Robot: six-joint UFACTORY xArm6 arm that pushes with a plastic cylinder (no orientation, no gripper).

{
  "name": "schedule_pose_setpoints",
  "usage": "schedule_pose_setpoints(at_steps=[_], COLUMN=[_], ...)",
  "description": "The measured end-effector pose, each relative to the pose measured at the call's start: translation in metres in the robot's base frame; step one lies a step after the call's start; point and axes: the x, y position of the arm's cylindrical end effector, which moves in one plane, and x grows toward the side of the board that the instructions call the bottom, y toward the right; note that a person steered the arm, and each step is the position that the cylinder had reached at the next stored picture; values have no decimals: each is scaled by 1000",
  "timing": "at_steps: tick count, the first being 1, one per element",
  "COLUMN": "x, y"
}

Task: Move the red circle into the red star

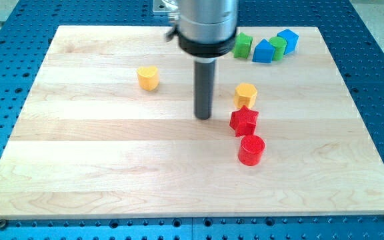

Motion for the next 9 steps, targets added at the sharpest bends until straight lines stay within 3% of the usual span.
schedule_pose_setpoints(at_steps=[2, 3, 5, 7, 8, 9], x=[69, 85, 65, 99, 105, 140], y=[101, 109, 70, 49, -8, -2])
